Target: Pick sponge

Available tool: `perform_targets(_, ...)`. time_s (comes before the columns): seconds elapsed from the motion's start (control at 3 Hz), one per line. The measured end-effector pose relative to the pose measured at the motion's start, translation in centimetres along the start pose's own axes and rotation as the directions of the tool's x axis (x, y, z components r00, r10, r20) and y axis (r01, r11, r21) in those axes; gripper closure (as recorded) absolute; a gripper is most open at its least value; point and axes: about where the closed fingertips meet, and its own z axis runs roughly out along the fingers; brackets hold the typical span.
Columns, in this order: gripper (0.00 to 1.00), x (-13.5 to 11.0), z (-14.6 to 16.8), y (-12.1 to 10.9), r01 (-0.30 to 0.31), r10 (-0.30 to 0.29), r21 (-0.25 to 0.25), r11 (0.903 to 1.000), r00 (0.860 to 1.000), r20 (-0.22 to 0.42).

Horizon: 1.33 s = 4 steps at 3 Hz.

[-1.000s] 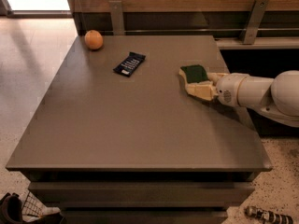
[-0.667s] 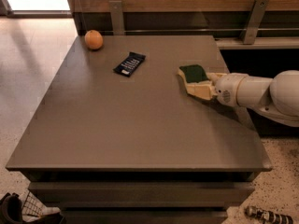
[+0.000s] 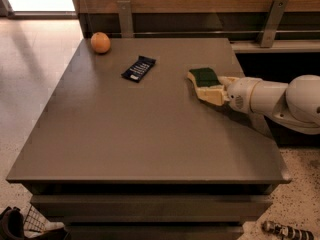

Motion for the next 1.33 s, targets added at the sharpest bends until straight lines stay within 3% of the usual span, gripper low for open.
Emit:
perform_targets(0.33, 1.0, -1.5, 0.0, 0.2, 0.011, -0.01, -0.039, 0.9992, 1.0, 0.016)
perform_targets(0.67, 1.0, -4.3, -1.1, 0.8, 0.072, -0.073, -0.081, 0.9941, 0.997, -0.011)
perform_targets(1.33, 1.0, -9.1, -4.2, 2.2, 0.212, -0.224, -0.119, 0.97, 0.97, -0.1)
